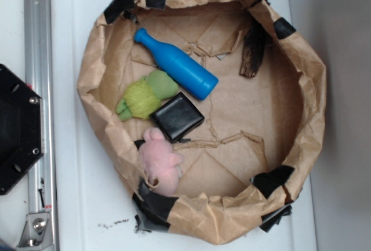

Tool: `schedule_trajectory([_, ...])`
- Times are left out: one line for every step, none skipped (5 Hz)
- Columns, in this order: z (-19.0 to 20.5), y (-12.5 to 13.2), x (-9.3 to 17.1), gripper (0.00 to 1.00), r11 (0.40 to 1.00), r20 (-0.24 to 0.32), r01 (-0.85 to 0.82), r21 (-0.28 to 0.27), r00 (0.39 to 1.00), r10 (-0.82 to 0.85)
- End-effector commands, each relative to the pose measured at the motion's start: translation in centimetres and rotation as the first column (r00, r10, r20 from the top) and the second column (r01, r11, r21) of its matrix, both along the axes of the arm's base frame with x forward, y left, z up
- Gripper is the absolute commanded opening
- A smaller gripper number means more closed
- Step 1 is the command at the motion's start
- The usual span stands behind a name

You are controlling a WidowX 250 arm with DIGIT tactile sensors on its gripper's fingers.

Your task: Grab the blue bottle.

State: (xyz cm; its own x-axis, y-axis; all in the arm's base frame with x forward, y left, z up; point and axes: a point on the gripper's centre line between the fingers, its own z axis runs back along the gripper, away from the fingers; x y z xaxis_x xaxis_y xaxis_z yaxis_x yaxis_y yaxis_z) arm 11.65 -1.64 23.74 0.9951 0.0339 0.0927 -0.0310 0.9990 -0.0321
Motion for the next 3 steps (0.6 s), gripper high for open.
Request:
schedule_trajectory([0.0,0.0,0.0,1.00,1.000,0.000,0.000,0.000,1.000,0.000])
schedule_trajectory([-1.1,2.2,3.6,1.00,0.991,-0.010,-0.129,-0.034,0.992,0.129])
schedule_trajectory([-2.5,5.9,4.4,1.00,0.962,-0.017,-0.273,-0.005,0.962,0.273])
